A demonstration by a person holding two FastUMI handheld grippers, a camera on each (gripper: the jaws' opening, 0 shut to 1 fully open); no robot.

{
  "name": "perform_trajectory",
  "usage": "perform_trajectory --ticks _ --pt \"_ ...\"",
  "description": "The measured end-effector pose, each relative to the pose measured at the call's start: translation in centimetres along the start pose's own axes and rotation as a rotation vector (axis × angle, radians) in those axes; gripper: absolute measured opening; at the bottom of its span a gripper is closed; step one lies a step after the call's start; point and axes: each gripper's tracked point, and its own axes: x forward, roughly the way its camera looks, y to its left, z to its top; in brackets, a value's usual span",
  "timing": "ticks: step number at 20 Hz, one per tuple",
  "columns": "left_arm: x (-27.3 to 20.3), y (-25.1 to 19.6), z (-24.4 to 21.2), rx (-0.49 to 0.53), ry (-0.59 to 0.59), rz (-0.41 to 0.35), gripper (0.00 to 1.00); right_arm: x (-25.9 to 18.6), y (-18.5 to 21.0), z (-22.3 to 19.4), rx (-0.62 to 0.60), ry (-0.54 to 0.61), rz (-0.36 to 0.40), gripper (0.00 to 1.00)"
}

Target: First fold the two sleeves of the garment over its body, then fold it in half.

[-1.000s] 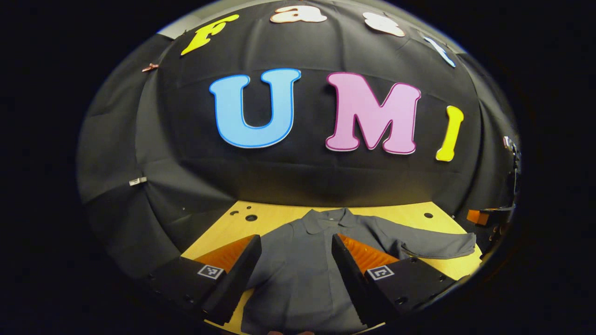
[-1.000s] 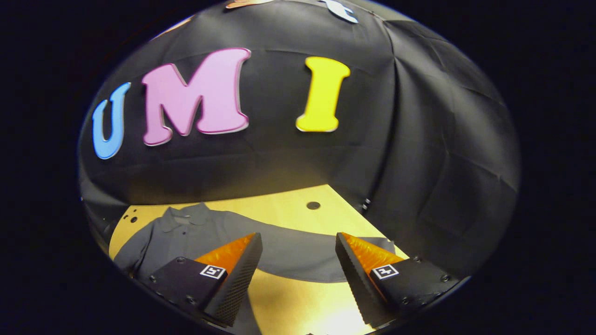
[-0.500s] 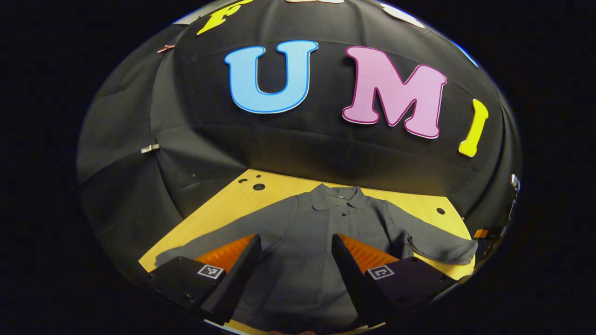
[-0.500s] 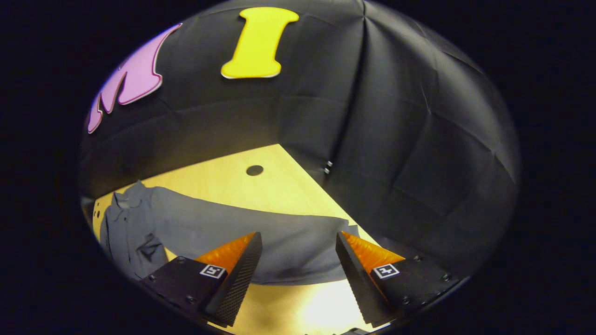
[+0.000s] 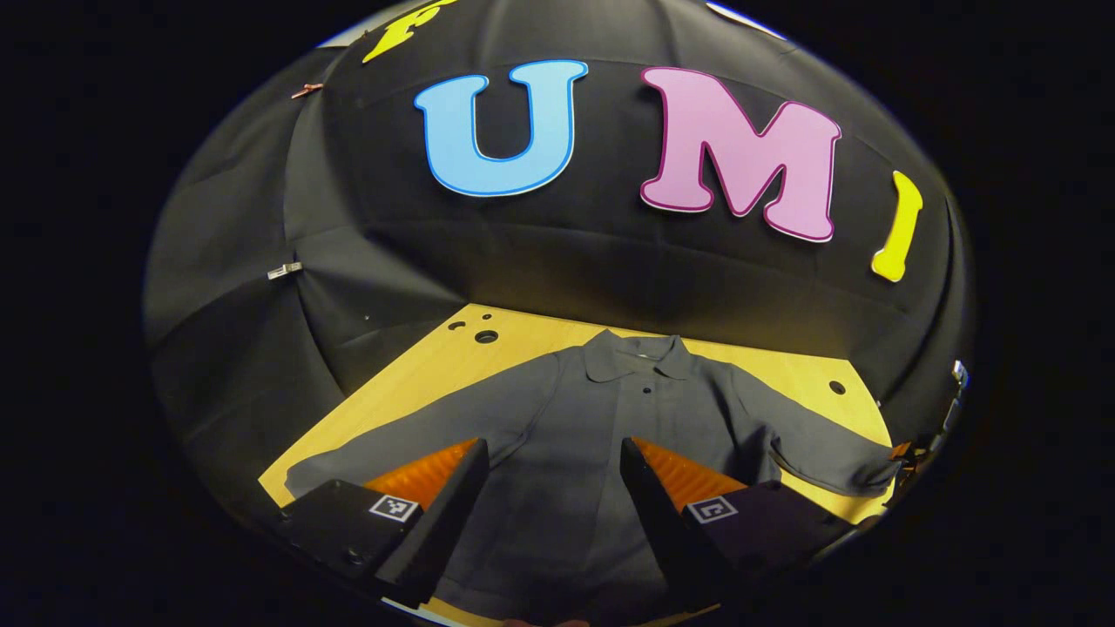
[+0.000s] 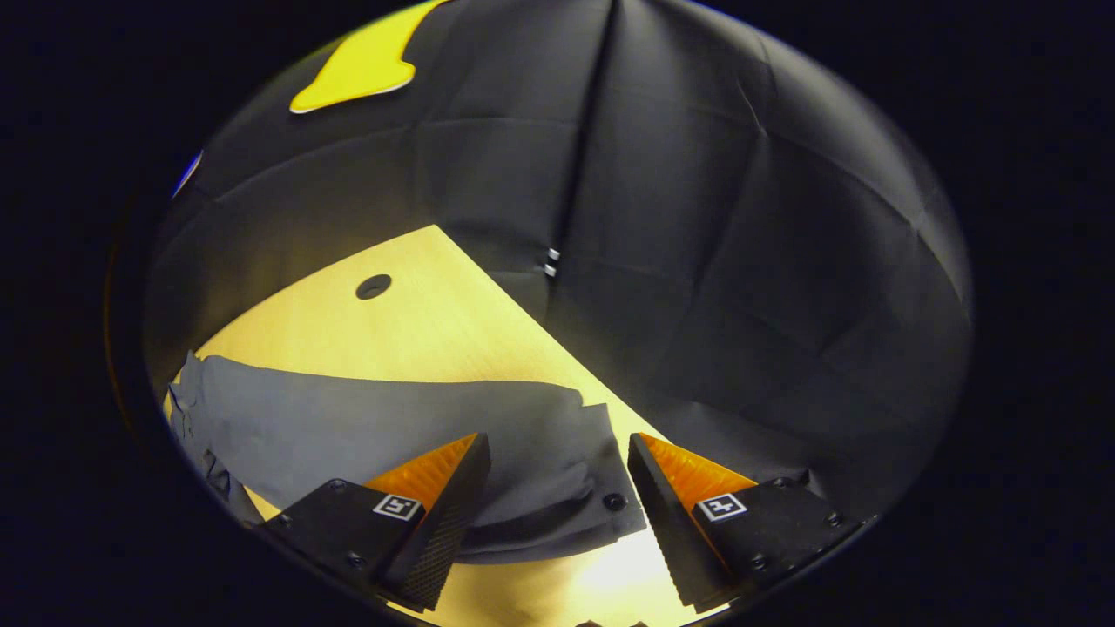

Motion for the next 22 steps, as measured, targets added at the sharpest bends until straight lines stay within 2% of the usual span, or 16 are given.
perform_trajectory --ticks 4,9,10,11,13,14,15,17,19,22 --pt "0.0 -0.5 0.2 0.023 0.001 -0.007 0.96 0.2 0.2 -1.1 0.049 0.074 -0.023 0.98" --pt "-0.6 -1.2 0.6 -0.042 0.029 -0.038 0.96 -0.2 0.5 -1.9 0.069 0.117 0.014 0.98" --pt "-0.7 -0.9 0.8 -0.036 0.022 -0.035 0.96 -0.4 0.6 -1.7 0.091 0.112 0.019 0.90" --pt "-1.2 -0.6 0.9 -0.036 0.011 -0.040 0.96 -0.4 1.5 -1.9 0.077 0.109 0.045 0.75" --pt "-1.7 0.3 0.5 -0.056 0.020 -0.047 0.96 -0.8 3.1 -2.2 0.013 0.094 0.068 0.22" --pt "-1.8 0.9 0.3 -0.066 0.026 -0.048 0.96 -1.4 4.1 -1.8 0.019 0.082 0.094 0.14" --pt "-1.8 1.3 0.2 -0.073 0.028 -0.049 0.96 -1.9 5.3 -2.0 0.035 0.098 0.153 0.06" --pt "-1.6 3.2 0.0 -0.069 0.032 -0.039 0.96 -3.2 5.9 -2.3 0.003 0.109 0.166 0.05" --pt "-1.6 5.5 0.4 -0.058 0.012 -0.041 0.96 -6.7 6.8 -0.6 -0.033 0.044 0.177 0.06" --pt "-1.5 7.7 0.5 -0.042 -0.001 -0.054 0.96 -11.6 10.2 2.0 -0.095 -0.004 0.265 0.05"
